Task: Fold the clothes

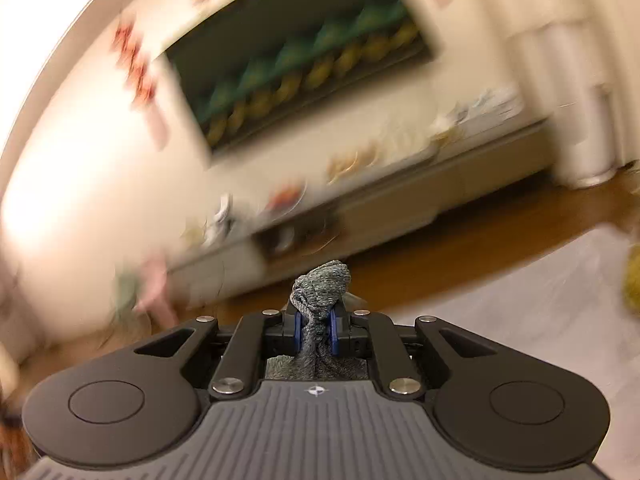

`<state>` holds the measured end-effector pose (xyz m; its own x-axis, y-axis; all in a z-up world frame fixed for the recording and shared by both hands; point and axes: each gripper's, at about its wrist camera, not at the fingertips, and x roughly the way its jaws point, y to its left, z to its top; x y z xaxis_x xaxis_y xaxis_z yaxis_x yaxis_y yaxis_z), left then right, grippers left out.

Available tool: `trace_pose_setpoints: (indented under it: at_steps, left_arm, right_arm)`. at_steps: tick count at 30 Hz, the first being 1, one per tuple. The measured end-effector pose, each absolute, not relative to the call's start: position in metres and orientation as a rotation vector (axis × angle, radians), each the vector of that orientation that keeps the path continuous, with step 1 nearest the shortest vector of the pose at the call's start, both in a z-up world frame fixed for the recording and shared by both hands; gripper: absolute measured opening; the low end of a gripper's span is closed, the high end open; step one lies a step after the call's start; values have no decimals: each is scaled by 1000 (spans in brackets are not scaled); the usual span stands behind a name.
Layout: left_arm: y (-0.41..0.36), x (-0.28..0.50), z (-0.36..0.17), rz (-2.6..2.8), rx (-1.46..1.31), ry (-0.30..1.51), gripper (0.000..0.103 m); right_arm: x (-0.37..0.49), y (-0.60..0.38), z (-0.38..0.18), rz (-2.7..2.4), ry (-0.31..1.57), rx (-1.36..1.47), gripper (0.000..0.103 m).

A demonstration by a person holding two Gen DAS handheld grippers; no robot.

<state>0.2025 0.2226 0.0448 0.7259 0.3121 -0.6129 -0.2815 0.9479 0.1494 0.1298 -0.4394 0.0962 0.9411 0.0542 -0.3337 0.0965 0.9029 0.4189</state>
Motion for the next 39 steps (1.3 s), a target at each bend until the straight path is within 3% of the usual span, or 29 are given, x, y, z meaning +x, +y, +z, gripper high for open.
trace_pose_setpoints:
  at_steps: [2, 5, 6, 7, 9, 12, 13, 14, 16, 17, 18, 22, 24, 25, 30, 31, 33, 34, 35, 37, 39]
  left_arm:
    - [217, 204, 38, 276, 66, 733, 5]
    - [202, 200, 32, 217, 135, 768, 20]
    - [198, 199, 32, 207, 155, 771, 29]
    - [196, 197, 33, 204, 166, 767, 49]
    - [195, 194, 35, 221, 180, 757, 70]
    - [199, 192, 33, 239, 185, 771, 77]
    - [201, 193, 33, 235, 185, 777, 79]
    - [202, 193, 32, 231, 185, 784, 79]
    - [205, 195, 32, 226, 187, 794, 79]
    - [206, 196, 33, 228, 190, 793, 80]
    - [205, 198, 34, 230, 190, 791, 80]
    - [203, 199, 35, 225, 184, 787, 80]
    - [208, 197, 40, 259, 188, 763, 80]
    - [214, 196, 45, 290, 184, 744, 80]
    - [277, 173, 77, 393, -17, 673, 80]
    - [290, 166, 81, 401, -66, 667, 80]
    - [307, 149, 85, 402, -132, 670, 80]
    - [310, 141, 84, 399, -140, 677, 81]
    - [311, 132, 83, 388, -134, 683, 81]
    - [306, 118, 77, 338, -76, 699, 91]
    - [302, 107, 66, 308, -38, 738, 93]
  right_arm:
    - [150, -445, 80, -211, 505, 347, 16]
    - [154, -444, 48, -267, 646, 345, 19]
    - [148, -442, 40, -268, 659, 357, 19]
    - [141, -439, 36, -261, 658, 368, 19]
    - [124, -432, 29, -245, 664, 373, 19]
    - [121, -433, 21, -228, 696, 370, 20]
    - [123, -434, 19, -219, 712, 370, 31]
    - [127, -436, 19, -210, 727, 366, 55]
    - [140, -438, 21, -207, 735, 343, 86]
    - [146, -439, 24, -223, 719, 319, 93]
    - [152, -441, 25, -238, 711, 297, 94]
    - [191, -450, -1, -283, 841, 203, 93]
    - [203, -447, -20, -246, 930, 150, 60]
    - [205, -444, -24, -223, 949, 127, 21]
    - [166, -436, 7, -360, 683, 86, 20]
    - [158, -431, 9, -420, 655, 49, 25]
    - [138, -416, 14, -441, 623, 29, 50]
    - [126, -407, 18, -416, 607, 31, 73]
    - [113, -395, 26, -368, 596, 24, 81]
    - [84, -356, 48, -222, 581, -23, 83]
    - [52, -314, 70, -68, 564, -75, 93]
